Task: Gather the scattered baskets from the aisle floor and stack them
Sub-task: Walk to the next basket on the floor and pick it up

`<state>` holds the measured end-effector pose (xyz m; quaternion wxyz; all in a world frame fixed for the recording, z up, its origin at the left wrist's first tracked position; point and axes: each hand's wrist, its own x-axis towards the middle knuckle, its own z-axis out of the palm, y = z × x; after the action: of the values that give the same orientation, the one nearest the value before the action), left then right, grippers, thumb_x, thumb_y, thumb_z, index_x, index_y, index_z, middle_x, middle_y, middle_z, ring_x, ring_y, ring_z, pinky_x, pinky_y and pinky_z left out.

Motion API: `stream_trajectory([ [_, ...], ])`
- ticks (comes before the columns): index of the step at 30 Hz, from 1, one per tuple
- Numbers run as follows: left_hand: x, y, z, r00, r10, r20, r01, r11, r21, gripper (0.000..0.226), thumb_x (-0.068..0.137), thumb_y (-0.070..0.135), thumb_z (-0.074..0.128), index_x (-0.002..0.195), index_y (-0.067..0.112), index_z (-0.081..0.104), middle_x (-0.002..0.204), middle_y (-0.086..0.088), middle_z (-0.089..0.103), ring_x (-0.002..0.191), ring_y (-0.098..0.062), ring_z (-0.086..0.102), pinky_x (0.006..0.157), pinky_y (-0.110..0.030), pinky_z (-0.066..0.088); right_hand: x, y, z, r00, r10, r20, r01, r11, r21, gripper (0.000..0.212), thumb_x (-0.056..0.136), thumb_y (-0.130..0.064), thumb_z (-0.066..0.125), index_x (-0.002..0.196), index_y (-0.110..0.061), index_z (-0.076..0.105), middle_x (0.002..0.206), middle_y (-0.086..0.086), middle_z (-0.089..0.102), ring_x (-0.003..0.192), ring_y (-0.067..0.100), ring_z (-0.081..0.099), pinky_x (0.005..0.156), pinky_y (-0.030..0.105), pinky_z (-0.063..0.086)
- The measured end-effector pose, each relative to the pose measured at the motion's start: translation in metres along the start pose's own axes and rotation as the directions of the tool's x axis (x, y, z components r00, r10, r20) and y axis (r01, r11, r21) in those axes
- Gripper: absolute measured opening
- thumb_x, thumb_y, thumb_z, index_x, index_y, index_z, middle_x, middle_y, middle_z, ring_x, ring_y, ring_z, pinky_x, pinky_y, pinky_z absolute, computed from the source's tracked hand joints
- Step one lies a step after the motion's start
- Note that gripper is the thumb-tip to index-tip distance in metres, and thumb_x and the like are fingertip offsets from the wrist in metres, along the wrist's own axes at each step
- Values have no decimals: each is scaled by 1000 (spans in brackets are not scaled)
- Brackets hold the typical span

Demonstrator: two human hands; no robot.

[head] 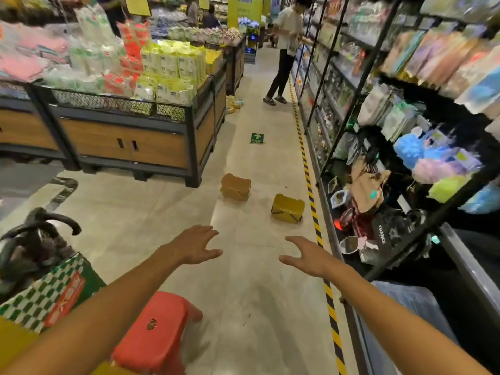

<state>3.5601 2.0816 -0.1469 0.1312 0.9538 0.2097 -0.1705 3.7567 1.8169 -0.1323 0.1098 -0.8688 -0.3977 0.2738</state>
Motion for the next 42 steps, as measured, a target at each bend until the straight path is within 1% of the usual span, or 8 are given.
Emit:
stream_trajectory([
  [9, 157, -77, -52, 998, -50, 44, 50, 999, -17, 77, 99, 63, 44, 161, 21, 26, 169, -4, 20, 155, -26, 20, 125, -40, 21, 187, 5, -55, 998, 29, 54, -31, 999, 36, 83, 94, -62, 58, 159, -22, 27, 166, 0, 25, 150, 21, 29, 121, 37, 28],
  [19, 379, -160, -115, 984, -123, 130, 127, 992, -18, 77, 99, 63, 44, 161, 22, 24, 170, -2, 17, 155, -23, 18, 125, -37, 18, 448, 33, -119, 995, 18, 98, -26, 996, 83, 81, 93, -66, 56, 157, -23, 32, 164, -3, 29, 148, 18, 32, 116, 32, 29],
  [24, 479, -185, -160, 979, -138, 147, 148, 987, -61, 75, 100, 61, 44, 161, 22, 25, 169, -2, 17, 155, -22, 18, 125, -36, 17, 566, 44, -162, 982, 49, 182, -69, 992, 102, 82, 93, -69, 53, 158, -25, 30, 166, 0, 26, 148, 21, 34, 118, 38, 32],
  [31, 620, -249, -199, 971, -151, 184, 165, 984, -67, 77, 99, 63, 44, 161, 21, 25, 169, -1, 18, 155, -20, 18, 126, -35, 16, 709, 55, -204, 968, 122, 219, -143, 986, 84, 83, 90, -72, 53, 156, -27, 34, 151, 6, 48, 134, 23, 50, 109, 35, 41],
  [33, 669, -271, -206, 968, -134, 210, 153, 985, -76, 77, 99, 64, 43, 161, 22, 25, 169, 1, 19, 155, -20, 18, 126, -36, 17, 752, 58, -209, 962, 150, 229, -173, 982, 81, 82, 91, -71, 53, 157, -26, 33, 153, 5, 46, 137, 22, 47, 111, 34, 39],
  [36, 748, -308, -216, 973, -82, 215, 97, 993, -61, 74, 99, 62, 46, 159, 20, 30, 166, 0, 28, 152, -20, 26, 122, -34, 23, 815, 61, -218, 951, 198, 238, -230, 966, 119, 82, 92, -68, 54, 158, -24, 31, 162, 3, 33, 147, 22, 34, 117, 34, 30],
  [38, 800, -332, -223, 965, -79, 252, 93, 995, -46, 76, 99, 63, 45, 159, 20, 29, 166, 0, 27, 152, -20, 26, 123, -35, 24, 855, 62, -223, 937, 247, 248, -293, 941, 171, 82, 93, -65, 56, 159, -23, 30, 166, 2, 27, 151, 21, 27, 120, 34, 26],
  [42, 890, -371, -236, 946, -75, 314, 89, 996, -30, 77, 99, 64, 43, 161, 23, 25, 167, 1, 24, 153, -21, 25, 122, -37, 25, 928, 64, -233, 908, 317, 274, -385, 889, 248, 87, 92, -64, 59, 160, -23, 25, 167, 0, 24, 152, 20, 26, 120, 34, 26],
])
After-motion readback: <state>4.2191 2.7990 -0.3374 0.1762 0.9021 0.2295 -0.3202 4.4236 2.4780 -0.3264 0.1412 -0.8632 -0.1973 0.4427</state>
